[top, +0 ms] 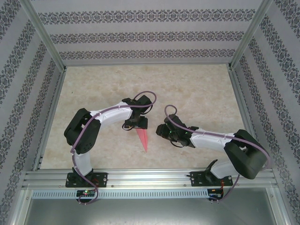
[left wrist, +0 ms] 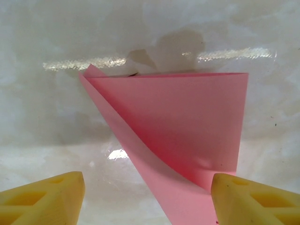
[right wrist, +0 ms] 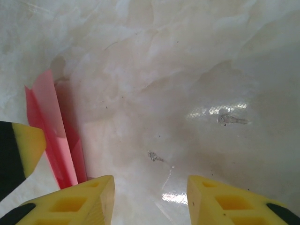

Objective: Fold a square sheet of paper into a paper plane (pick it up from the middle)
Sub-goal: Move a paper plane to the center of the table.

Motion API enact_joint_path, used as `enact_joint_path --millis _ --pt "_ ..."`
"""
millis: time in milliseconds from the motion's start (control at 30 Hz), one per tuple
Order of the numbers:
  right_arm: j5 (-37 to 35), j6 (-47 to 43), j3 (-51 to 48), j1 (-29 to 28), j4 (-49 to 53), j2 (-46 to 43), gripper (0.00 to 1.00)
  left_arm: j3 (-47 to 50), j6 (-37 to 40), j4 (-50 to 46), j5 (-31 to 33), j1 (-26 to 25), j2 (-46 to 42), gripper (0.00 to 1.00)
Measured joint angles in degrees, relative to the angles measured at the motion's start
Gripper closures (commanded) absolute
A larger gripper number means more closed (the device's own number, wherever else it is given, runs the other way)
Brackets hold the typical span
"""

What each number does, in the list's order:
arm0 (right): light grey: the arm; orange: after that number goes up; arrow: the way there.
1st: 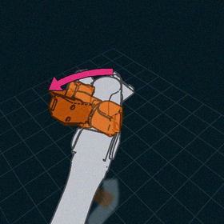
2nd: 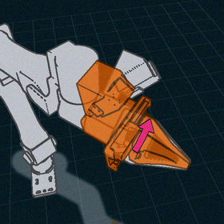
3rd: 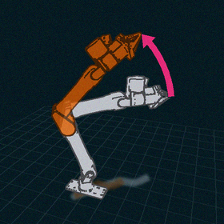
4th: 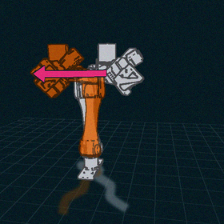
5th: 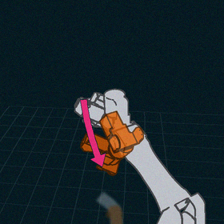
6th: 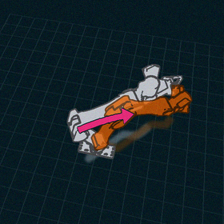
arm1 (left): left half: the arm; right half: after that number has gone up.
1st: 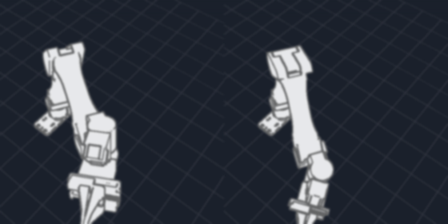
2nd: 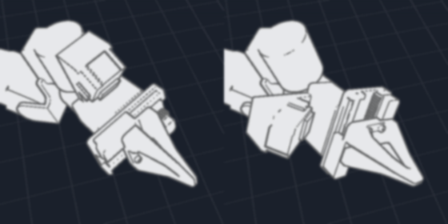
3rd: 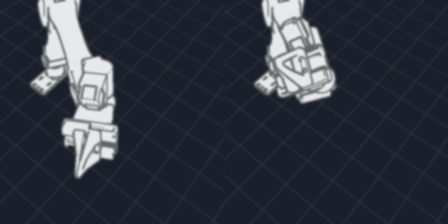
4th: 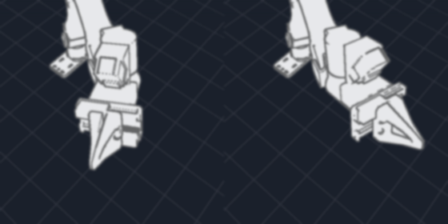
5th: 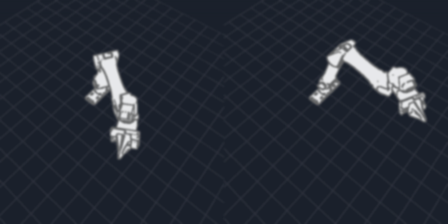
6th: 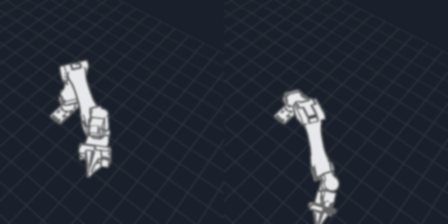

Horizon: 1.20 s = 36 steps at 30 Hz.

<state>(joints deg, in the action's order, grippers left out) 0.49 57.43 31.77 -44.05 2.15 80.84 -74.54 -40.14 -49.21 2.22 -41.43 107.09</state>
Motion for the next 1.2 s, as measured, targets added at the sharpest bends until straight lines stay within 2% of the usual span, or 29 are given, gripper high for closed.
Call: enact_joint_path --millis 433,500,900,1200 --pt "5.0 -0.2 2.8 -2.0 -5.0 5.6 0.54 4.2 -0.7 0.2 -0.4 0.0 -4.2 0.50" --pt "5.9 -0.2 3.0 -2.4 -6.2 6.4 0.54 5.3 -0.8 0.3 -0.4 0.0 -5.6 0.57" --pt "10.4 -1.7 5.0 -5.0 -10.6 10.9 0.53 9.5 -1.3 1.8 -0.4 0.0 -9.6 0.73" --pt "12.6 -1.9 7.3 -5.7 -12.1 14.6 0.55 10.1 -1.3 2.2 -0.4 0.0 -9.6 0.73"
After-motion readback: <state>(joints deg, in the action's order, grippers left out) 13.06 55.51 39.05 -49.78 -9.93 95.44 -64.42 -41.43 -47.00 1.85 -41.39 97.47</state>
